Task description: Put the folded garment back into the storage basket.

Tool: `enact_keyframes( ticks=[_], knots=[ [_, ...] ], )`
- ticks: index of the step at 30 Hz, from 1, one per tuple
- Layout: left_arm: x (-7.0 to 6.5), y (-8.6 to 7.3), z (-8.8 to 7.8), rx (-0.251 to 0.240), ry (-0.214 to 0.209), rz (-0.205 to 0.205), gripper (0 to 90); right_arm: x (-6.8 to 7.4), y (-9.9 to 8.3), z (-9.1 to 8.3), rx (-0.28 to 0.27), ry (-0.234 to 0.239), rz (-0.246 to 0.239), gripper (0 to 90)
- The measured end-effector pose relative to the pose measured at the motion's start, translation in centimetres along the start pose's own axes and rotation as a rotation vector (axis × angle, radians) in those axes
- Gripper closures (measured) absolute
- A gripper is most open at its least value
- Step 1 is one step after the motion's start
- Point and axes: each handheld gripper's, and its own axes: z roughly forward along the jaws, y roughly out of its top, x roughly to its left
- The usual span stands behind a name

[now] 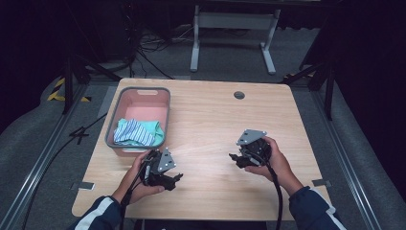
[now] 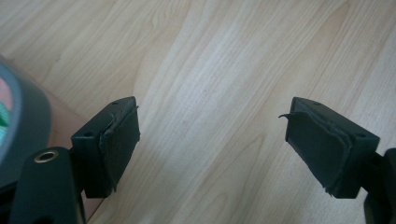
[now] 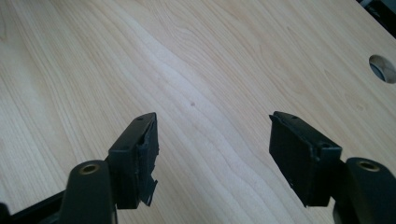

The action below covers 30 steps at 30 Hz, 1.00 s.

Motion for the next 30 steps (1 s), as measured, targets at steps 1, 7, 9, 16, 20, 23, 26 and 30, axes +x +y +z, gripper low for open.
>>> enact_keyframes(
  ticks=[1,7,9,16,20,23,26,30],
  knots=[
    [-0.1,-0.1,0.1,0.007,-0.001,-0.006,17.9,0.0,-0.2,0.0,0.003,-0.002,0.003,33.7],
    [-0.4,-0.3,0.8,0.015,0.001,0.029,17.7,-0.2,-2.1,-0.3,0.012,-0.012,0.02,32.2],
    [-0.5,-0.4,1.0,0.014,-0.005,0.038,17.8,-0.3,-2.8,-0.4,0.018,-0.019,0.023,32.0],
    [-0.6,-0.7,1.4,0.023,-0.035,0.038,17.7,-0.5,-5.1,-0.3,0.036,-0.021,0.051,31.6],
    [-0.6,-1.0,1.6,0.029,-0.036,0.029,17.5,-0.6,-6.4,-0.4,0.042,-0.032,0.063,31.9],
    [-0.5,-1.4,2.1,0.04,-0.065,0.0,17.4,-0.5,-8.1,-0.8,0.036,-0.029,0.088,31.8],
    [-0.6,-1.7,2.4,0.041,-0.08,-0.011,17.5,-0.4,-9.1,-1.1,0.031,-0.027,0.105,31.8],
    [-0.6,-2.0,2.5,0.046,-0.111,-0.031,17.3,-0.4,-10.3,-1.4,0.018,-0.018,0.128,31.4]
  ],
)
